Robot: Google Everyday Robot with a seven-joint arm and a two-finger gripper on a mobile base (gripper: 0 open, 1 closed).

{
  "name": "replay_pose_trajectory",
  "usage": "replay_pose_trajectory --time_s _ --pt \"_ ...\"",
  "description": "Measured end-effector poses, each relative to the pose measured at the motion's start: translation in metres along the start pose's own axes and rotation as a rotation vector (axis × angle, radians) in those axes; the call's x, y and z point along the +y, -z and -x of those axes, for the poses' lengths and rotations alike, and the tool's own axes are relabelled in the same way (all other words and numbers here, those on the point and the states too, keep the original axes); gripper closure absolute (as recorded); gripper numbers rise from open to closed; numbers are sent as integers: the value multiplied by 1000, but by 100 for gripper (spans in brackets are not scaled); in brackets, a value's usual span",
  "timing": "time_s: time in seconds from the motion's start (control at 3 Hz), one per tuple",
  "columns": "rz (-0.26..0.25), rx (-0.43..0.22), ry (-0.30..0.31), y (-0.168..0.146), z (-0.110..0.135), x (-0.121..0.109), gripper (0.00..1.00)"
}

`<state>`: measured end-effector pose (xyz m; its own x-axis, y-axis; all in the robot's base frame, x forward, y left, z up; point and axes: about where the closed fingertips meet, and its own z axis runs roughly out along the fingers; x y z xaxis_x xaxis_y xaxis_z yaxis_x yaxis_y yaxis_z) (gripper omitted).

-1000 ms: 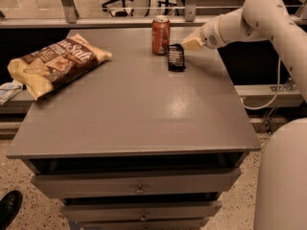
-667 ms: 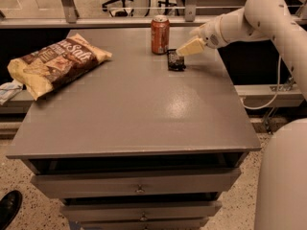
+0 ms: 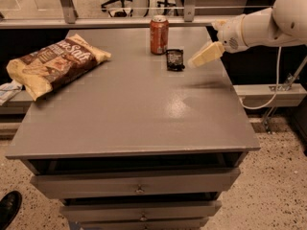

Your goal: Move rxbar chocolate near coke can

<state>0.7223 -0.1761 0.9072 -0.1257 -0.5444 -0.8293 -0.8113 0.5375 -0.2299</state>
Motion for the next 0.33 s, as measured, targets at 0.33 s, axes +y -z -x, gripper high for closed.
replay_pose_trajectory --time_s 0.33 --pt "1 0 -2 7 -4 4 0"
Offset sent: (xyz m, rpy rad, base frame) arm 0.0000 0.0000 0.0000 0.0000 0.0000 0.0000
